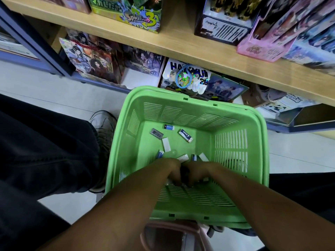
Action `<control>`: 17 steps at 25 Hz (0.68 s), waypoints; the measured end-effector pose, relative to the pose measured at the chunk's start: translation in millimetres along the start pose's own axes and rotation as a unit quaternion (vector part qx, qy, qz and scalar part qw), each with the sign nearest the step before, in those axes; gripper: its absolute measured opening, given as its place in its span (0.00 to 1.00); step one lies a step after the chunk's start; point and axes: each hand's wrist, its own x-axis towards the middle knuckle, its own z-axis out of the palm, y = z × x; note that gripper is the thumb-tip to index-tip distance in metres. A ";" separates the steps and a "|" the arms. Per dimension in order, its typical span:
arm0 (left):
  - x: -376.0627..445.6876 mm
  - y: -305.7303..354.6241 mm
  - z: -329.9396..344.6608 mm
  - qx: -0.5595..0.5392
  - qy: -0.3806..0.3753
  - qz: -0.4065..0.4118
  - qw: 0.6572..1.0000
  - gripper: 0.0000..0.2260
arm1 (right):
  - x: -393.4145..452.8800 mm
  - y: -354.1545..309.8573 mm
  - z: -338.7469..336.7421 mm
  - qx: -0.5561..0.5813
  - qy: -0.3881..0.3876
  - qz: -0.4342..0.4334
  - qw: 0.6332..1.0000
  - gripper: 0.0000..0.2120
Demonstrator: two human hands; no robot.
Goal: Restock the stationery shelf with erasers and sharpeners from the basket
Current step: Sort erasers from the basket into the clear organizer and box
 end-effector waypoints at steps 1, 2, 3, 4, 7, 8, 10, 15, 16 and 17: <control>-2.0 -0.9 0.3 -0.014 0.001 0.000 1.000 0.23 | -1.9 1.4 -1.1 0.023 -0.002 -0.001 1.000 0.28; -2.3 -2.0 1.3 -0.022 -0.001 0.003 1.000 0.23 | -3.5 2.7 -1.7 0.038 -0.002 -0.003 0.999 0.29; -1.8 -3.1 2.6 -0.030 -0.003 0.006 1.000 0.23 | -4.6 3.7 -2.1 0.048 0.001 -0.003 0.999 0.30; -1.2 -4.1 3.1 -0.037 -0.003 0.005 0.999 0.23 | -5.1 4.0 -1.7 0.058 0.004 -0.004 0.998 0.31; -3.1 -8.9 -0.3 -0.070 0.021 0.000 0.997 0.21 | -4.1 2.3 1.8 0.089 0.013 -0.003 0.996 0.30; -2.8 -11.1 -0.2 -0.101 0.020 -0.005 0.995 0.20 | -4.7 2.3 2.1 0.106 0.016 -0.001 0.994 0.29; -5.5 -15.3 -0.1 -0.215 0.007 -0.022 0.976 0.18 | -11.2 2.3 -1.1 0.131 0.016 -0.002 0.991 0.26; -23.6 -29.8 -30.5 -0.407 0.038 0.002 0.913 0.23 | -41.8 10.5 -28.4 0.253 0.091 0.028 0.963 0.20; -26.2 -31.8 -37.6 -0.445 0.054 0.007 0.894 0.23 | -47.6 12.3 -32.8 0.298 0.122 0.029 0.946 0.20; -29.6 -32.9 -43.1 -0.480 0.065 0.014 0.875 0.23 | -51.8 13.0 -35.4 0.345 0.151 0.026 0.926 0.20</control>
